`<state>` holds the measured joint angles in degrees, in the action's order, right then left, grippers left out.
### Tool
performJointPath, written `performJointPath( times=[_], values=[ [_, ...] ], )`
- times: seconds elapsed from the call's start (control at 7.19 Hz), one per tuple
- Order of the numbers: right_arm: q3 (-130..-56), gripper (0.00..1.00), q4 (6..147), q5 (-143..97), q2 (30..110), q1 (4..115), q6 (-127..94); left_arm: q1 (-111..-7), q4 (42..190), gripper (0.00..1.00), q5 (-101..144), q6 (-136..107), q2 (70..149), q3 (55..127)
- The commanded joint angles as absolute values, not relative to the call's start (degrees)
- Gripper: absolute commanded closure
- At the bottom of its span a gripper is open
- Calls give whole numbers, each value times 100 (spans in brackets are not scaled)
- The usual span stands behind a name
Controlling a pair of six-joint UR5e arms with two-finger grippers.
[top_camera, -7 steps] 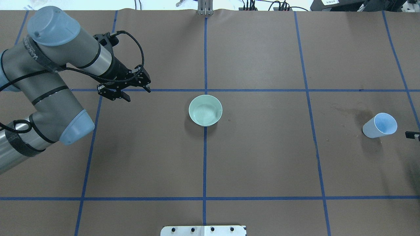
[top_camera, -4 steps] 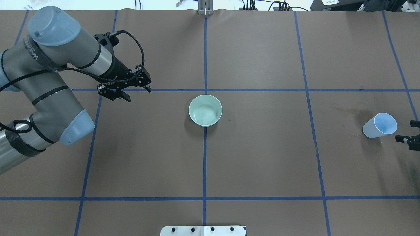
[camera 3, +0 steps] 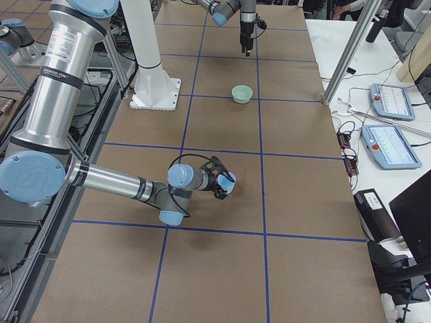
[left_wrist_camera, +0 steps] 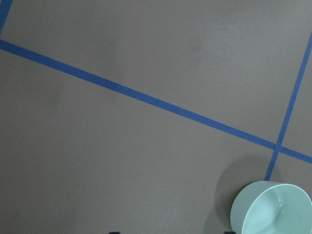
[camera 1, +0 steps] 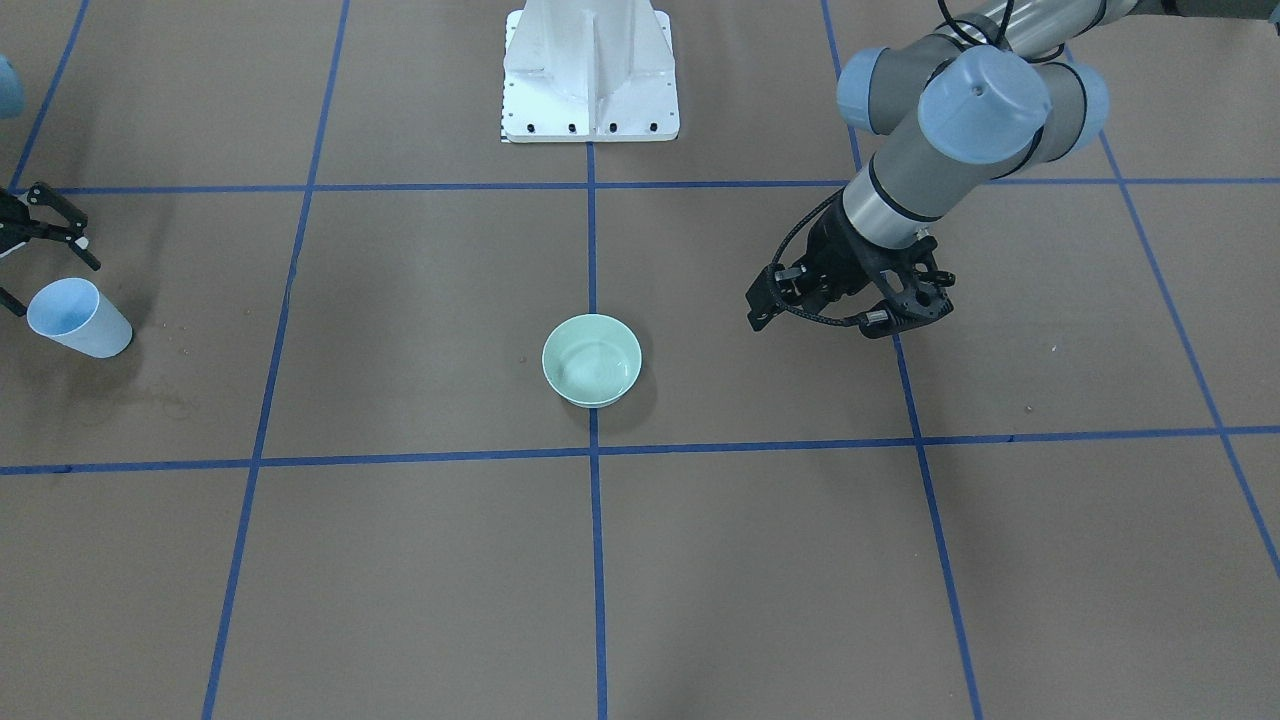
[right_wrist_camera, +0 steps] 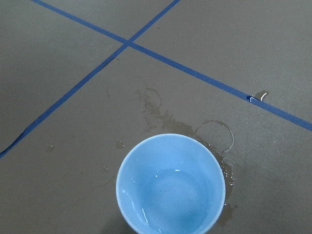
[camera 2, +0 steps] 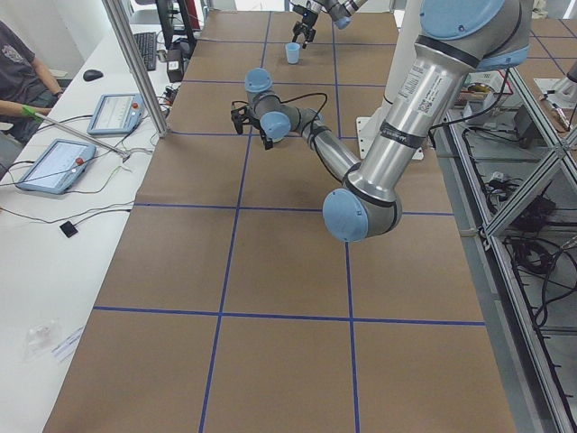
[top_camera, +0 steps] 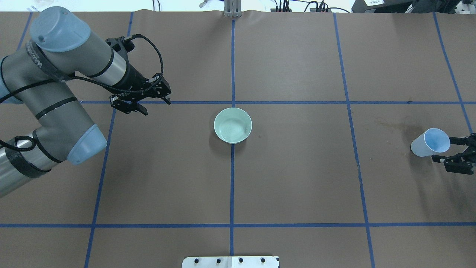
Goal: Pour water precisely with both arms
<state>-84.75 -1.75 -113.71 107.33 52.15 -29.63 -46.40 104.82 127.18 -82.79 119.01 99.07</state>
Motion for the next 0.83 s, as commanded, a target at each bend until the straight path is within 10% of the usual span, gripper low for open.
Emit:
performJointPath(
  times=[0.0,0.7],
  values=[
    [-8385,2,-176,-11172,10662,5124,-2953,-4641,10477,23,12718,-8279,11892,9914],
    [-7778,2,-501,-11065,10222,5115,-3163,-4649,10477,23,12709,-8279,11874,9923]
  ],
)
